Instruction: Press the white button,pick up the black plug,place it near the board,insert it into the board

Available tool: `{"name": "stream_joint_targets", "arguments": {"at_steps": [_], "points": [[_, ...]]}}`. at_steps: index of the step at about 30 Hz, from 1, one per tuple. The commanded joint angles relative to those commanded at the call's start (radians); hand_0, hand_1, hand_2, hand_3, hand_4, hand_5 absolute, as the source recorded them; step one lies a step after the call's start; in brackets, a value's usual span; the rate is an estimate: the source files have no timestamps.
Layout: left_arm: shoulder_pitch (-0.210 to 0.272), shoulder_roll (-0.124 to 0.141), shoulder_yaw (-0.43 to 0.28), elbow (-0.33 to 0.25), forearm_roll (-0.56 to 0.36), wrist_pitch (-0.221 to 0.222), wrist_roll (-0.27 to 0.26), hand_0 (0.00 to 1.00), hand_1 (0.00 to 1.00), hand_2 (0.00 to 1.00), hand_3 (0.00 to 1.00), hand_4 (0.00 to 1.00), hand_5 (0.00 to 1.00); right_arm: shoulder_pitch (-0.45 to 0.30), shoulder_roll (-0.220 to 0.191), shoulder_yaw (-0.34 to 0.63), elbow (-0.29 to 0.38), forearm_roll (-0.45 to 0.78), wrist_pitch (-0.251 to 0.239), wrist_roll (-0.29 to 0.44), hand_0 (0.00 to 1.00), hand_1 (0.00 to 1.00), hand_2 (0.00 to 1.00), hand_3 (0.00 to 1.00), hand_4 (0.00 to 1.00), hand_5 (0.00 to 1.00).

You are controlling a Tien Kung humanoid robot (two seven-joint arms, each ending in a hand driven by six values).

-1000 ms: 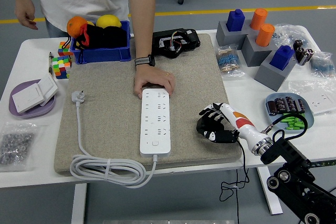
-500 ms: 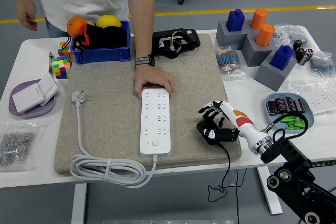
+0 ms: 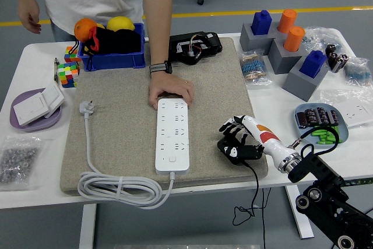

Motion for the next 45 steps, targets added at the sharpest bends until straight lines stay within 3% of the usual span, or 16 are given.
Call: {"name": "stream_joint_targets", "arguments": {"at_steps": [5,6,11,12,17,18,25,35,36,41,42,45], "points": [[0.0,0.0,0.0,0.0,0.0,0.0,0.0,0.83,0.799,0.775,0.804,0.6,0.493,0.009,0.005,-0.008,0.002,0.024,-0.004,0.025,0.468,0.528,0.538,0.687,0.817,0.021],[0.0,0.0,0.0,0.0,0.0,0.0,0.0,0.831,0.799,0.775,0.804,0.6,0.495,0.011,0.006,-0.009,0.003,0.028,-0.004,0.029,0.585,0.638,0.669,0.798,0.936,0.134],[0.0,0.0,0.0,0.0,-0.001,0.0,0.0,0.831,0.799,0.775,0.804,0.6,0.495,0.019,0.01,-0.016,0.008,0.039,0.001,0.043,0.585,0.638,0.669,0.798,0.936,0.134],[0.0,0.0,0.001,0.0,-0.001,0.0,0.0,0.83,0.798,0.775,0.804,0.6,0.495,0.021,0.011,-0.017,0.007,0.039,0.003,0.043,0.672,0.715,0.74,0.834,0.966,0.182],[0.001,0.0,0.001,0.0,-0.001,0.0,0.0,0.83,0.798,0.775,0.804,0.6,0.495,0.023,0.012,-0.02,0.007,0.04,0.01,0.041,0.672,0.715,0.74,0.834,0.966,0.182],[0.001,0.0,0.001,0.0,-0.001,0.0,0.0,0.83,0.798,0.775,0.804,0.6,0.495,0.023,0.011,-0.02,0.008,0.04,0.01,0.042,0.757,0.77,0.781,0.849,0.987,0.205],[-0.002,0.0,0.0,0.0,0.001,0.0,0.0,0.83,0.799,0.776,0.803,0.6,0.495,-0.002,-0.003,0.006,0.056,0.034,0.009,0.039,0.768,0.777,0.784,0.853,0.998,0.238],[0.001,0.0,-0.004,0.0,0.005,0.0,0.0,0.83,0.798,0.775,0.803,0.6,0.495,-0.13,-0.043,0.068,0.199,-0.009,-0.026,-0.004,0.768,0.769,0.784,0.833,0.998,0.252],[0.001,0.0,-0.004,0.0,0.004,0.0,0.0,0.83,0.799,0.776,0.803,0.6,0.494,-0.139,-0.046,0.065,0.206,-0.009,-0.034,-0.006,0.731,0.735,0.749,0.834,0.998,0.272],[-0.001,0.0,-0.001,0.0,0.001,0.0,-0.002,0.83,0.799,0.776,0.803,0.6,0.494,-0.166,-0.046,0.036,0.214,0.002,-0.084,-0.004,0.731,0.735,0.749,0.834,0.998,0.272],[-0.001,0.0,0.001,0.0,0.0,0.0,-0.002,0.83,0.798,0.775,0.803,0.6,0.495,-0.166,-0.044,0.027,0.206,-0.001,-0.096,-0.003,0.632,0.656,0.671,0.823,0.998,0.283],[-0.002,0.0,0.005,0.0,-0.005,0.0,-0.003,0.83,0.798,0.775,0.803,0.6,0.495,-0.164,-0.041,0.017,0.195,-0.011,-0.112,-0.004,0.632,0.656,0.671,0.823,0.998,0.283]]}}
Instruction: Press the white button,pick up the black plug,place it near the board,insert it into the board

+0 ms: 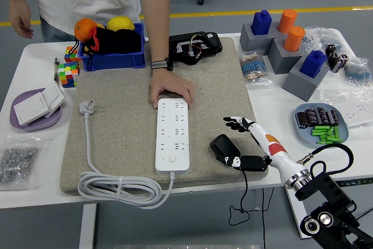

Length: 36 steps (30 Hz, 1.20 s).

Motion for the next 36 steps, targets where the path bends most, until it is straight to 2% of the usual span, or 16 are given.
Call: {"name": "stream_joint_targets", "arguments": {"at_steps": [4,7,9,19,26,27,32,33,36], "points": [[-0.002,0.0,0.0,0.0,0.0,0.0,0.0,0.83,0.798,0.775,0.802,0.6,0.495,0.01,-0.001,-0.023,-0.023,-0.029,-0.045,0.001,0.607,0.643,0.656,0.812,0.998,0.285],[-0.001,0.0,-0.004,0.0,0.005,0.0,0.001,0.83,0.798,0.775,0.802,0.6,0.495,0.017,0.001,-0.031,-0.044,-0.048,-0.059,0.0,0.607,0.643,0.656,0.812,0.998,0.285],[0.001,0.0,-0.009,0.0,0.01,0.0,0.002,0.83,0.798,0.775,0.802,0.6,0.492,0.023,0.003,-0.036,-0.059,-0.051,-0.063,0.001,0.569,0.627,0.645,0.807,0.998,0.29],[0.0,0.0,-0.005,0.0,0.006,0.0,0.002,0.83,0.798,0.775,0.802,0.6,0.492,0.051,0.013,-0.078,-0.101,-0.047,-0.072,0.001,0.564,0.628,0.644,0.806,0.998,0.291],[0.0,0.0,-0.005,0.0,0.005,0.0,0.002,0.83,0.798,0.775,0.802,0.6,0.491,0.073,0.021,-0.098,-0.126,-0.051,-0.106,0.028,0.557,0.624,0.641,0.805,0.998,0.29],[0.0,0.0,-0.004,0.0,0.005,0.0,0.002,0.831,0.798,0.775,0.803,0.6,0.491,0.08,0.022,-0.103,-0.135,-0.057,-0.112,0.033,0.502,0.536,0.55,0.784,0.998,0.236],[-0.001,0.0,-0.003,0.0,0.003,0.0,0.002,0.831,0.798,0.775,0.803,0.6,0.491,0.101,0.023,-0.116,-0.162,-0.066,-0.121,0.047,0.502,0.536,0.55,0.784,0.998,0.236],[-0.001,0.0,-0.003,0.0,0.004,0.0,0.002,0.83,0.798,0.775,0.802,0.6,0.492,0.103,0.023,-0.117,-0.165,-0.067,-0.12,0.046,0.433,0.455,0.472,0.757,0.916,0.045],[-0.001,0.0,-0.001,0.0,0.001,0.0,0.001,0.83,0.798,0.775,0.802,0.6,0.492,0.111,0.024,-0.124,-0.177,-0.068,-0.125,0.049,0.433,0.455,0.472,0.757,0.916,0.045]]}}
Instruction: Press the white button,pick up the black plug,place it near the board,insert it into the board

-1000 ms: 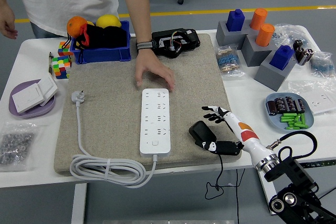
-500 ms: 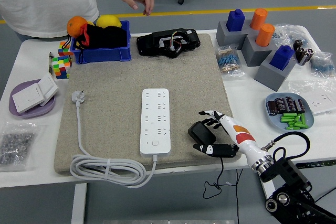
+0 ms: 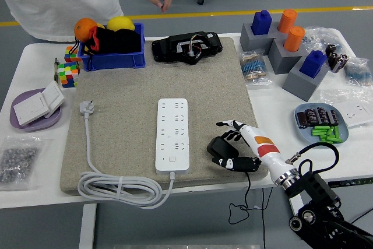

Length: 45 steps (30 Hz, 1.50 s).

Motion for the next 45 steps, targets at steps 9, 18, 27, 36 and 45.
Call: {"name": "stream_joint_targets", "arguments": {"at_steps": [9,18,27,36,45], "points": [[0.001,0.0,-0.004,0.0,0.005,0.0,0.003,0.83,0.798,0.775,0.803,0.601,0.492,0.044,-0.001,-0.022,-0.049,-0.013,-0.013,0.035,0.402,0.421,0.43,0.738,0.871,0.002],[-0.003,0.0,0.003,0.0,-0.002,0.0,0.002,0.83,0.799,0.775,0.803,0.6,0.492,0.142,-0.043,-0.091,-0.109,-0.016,0.027,0.128,0.418,0.414,0.421,0.704,0.774,0.002],[-0.006,0.0,0.003,0.0,0.0,-0.001,0.004,0.83,0.798,0.775,0.803,0.6,0.491,0.267,-0.101,-0.156,-0.116,-0.036,0.068,0.168,0.446,0.443,0.435,0.657,0.754,0.002],[-0.007,0.0,0.006,0.0,-0.003,-0.001,0.004,0.83,0.797,0.775,0.803,0.599,0.489,0.338,-0.106,-0.196,-0.127,-0.047,0.124,0.152,0.474,0.476,0.475,0.655,0.756,0.002],[-0.003,0.0,0.002,0.0,0.002,-0.001,0.005,0.83,0.798,0.775,0.803,0.6,0.491,0.299,-0.104,-0.161,-0.105,-0.008,0.176,0.135,0.498,0.533,0.542,0.682,0.768,0.002]]}}
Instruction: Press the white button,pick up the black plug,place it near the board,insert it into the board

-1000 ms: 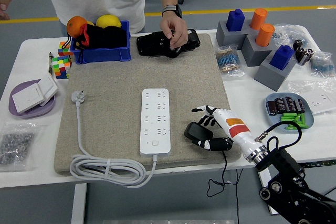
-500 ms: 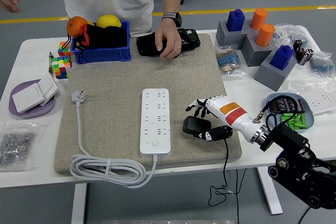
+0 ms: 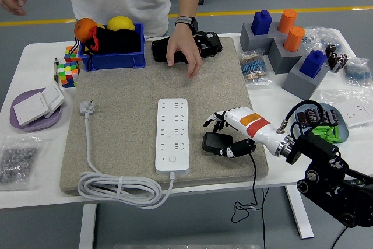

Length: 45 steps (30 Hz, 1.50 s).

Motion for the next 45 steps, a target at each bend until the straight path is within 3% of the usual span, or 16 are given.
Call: {"name": "stream_joint_targets", "arguments": {"at_steps": [1,12,17,24,25,32,42,43,45], "points": [[0.0,0.0,-0.002,0.0,0.003,0.0,0.001,0.83,0.799,0.775,0.803,0.6,0.491,-0.001,-0.001,0.004,0.003,0.0,0.001,0.001,0.646,0.7,0.684,0.804,0.998,0.109],[-0.005,0.0,0.016,0.0,-0.015,-0.001,-0.005,0.83,0.798,0.775,0.803,0.6,0.49,-0.025,-0.006,0.044,0.031,0.004,0.005,-0.004,0.673,0.676,0.678,0.812,0.998,0.155],[-0.002,0.0,0.009,0.0,-0.008,0.0,-0.004,0.83,0.798,0.775,0.803,0.6,0.49,-0.1,-0.01,0.105,0.099,0.015,0.011,-0.025,0.673,0.676,0.678,0.812,0.998,0.155],[0.009,0.0,-0.012,0.0,0.014,0.0,0.001,0.83,0.798,0.775,0.803,0.6,0.49,-0.232,0.019,0.171,0.176,0.044,-0.042,-0.046,0.678,0.679,0.683,0.808,0.998,0.17],[0.009,0.0,-0.011,0.0,0.013,0.0,0.0,0.83,0.798,0.775,0.803,0.6,0.491,-0.242,0.024,0.173,0.177,0.049,-0.056,-0.048,0.678,0.689,0.687,0.799,0.998,0.205],[0.006,0.0,0.016,0.0,-0.015,0.0,-0.007,0.83,0.797,0.775,0.803,0.6,0.489,-0.271,0.064,0.169,0.124,0.061,-0.123,-0.049,0.662,0.703,0.701,0.793,0.998,0.207],[0.009,0.0,0.013,0.0,-0.009,0.0,-0.006,0.83,0.798,0.775,0.803,0.6,0.49,-0.275,0.074,0.154,0.063,0.081,-0.15,-0.003,0.637,0.694,0.694,0.789,0.998,0.208],[0.01,0.0,0.007,0.0,-0.003,0.0,-0.005,0.83,0.797,0.775,0.803,0.6,0.491,-0.274,0.073,0.153,0.063,0.083,-0.151,0.0,0.592,0.665,0.671,0.658,0.998,0.154],[0.012,0.0,-0.002,0.0,0.007,0.0,-0.002,0.83,0.797,0.775,0.803,0.6,0.491,-0.272,0.072,0.152,0.061,0.086,-0.151,0.004,0.592,0.665,0.671,0.658,0.998,0.154]]}}
